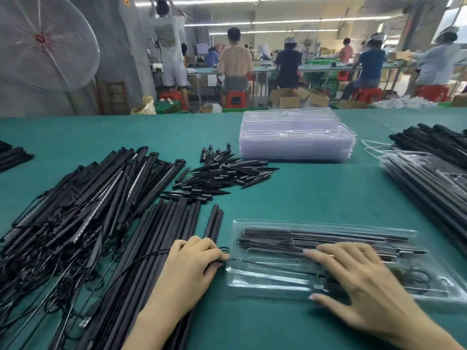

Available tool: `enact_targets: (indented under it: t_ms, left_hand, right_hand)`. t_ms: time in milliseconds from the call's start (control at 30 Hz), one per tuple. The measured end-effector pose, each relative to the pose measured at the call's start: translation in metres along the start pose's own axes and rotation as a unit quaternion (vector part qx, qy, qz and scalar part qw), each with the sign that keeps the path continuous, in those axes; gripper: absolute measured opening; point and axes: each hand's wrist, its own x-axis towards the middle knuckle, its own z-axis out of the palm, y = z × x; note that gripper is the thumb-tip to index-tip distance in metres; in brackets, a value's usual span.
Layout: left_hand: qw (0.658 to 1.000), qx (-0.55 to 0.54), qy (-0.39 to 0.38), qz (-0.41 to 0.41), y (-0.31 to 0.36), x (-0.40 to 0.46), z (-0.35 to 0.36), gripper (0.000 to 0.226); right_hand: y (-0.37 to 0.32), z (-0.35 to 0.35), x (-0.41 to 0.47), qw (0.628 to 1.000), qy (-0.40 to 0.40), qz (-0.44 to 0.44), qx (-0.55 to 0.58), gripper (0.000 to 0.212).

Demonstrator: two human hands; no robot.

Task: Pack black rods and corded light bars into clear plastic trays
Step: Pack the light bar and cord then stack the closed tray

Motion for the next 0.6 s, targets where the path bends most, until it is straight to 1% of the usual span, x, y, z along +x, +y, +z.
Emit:
enact_targets:
  t_ms: [100,167,233,300,400,467,533,600]
  left_hand:
    - [0.999,0.026,0.017,-0.016,0.000,0.001,0.000,0.017]
    - [0.998,0.040,0.044,-0.012,0.002,0.003,0.000,0.022]
    - [0.997,0.046,0.059,-0.009,0.003,0.006,-0.001,0.021]
    - [0.997,0.050,0.059,-0.015,0.004,0.010,0.000,0.021]
    - [0.997,0.032,0.048,-0.050,0.005,0.011,0.003,0.020]
    - [0.996,0.030,0.048,-0.073,0.007,0.013,0.003,0.015]
    - [0.994,0.036,0.052,-0.093,0.012,0.014,0.002,0.012]
    - [0.991,0.045,0.063,-0.111,0.018,0.010,0.000,0.017]
  right_hand:
    - [-0.042,0.006,0.023,0.999,-0.005,-0.013,0.052,0.055]
    - [-0.069,0.016,0.040,0.998,-0.015,-0.027,0.051,0.059]
    - [-0.083,0.022,0.055,0.998,-0.037,-0.027,0.035,0.061]
    - [-0.089,0.026,0.064,0.998,-0.050,-0.020,0.028,0.056]
    - [-0.091,0.032,0.068,0.998,-0.046,-0.038,0.027,0.042]
    - [-0.092,0.035,0.069,0.998,-0.039,-0.048,0.027,0.036]
    - [-0.090,0.036,0.070,0.998,-0.027,-0.048,0.043,0.031]
    - [-0.089,0.038,0.069,0.996,-0.017,-0.040,0.072,0.028]
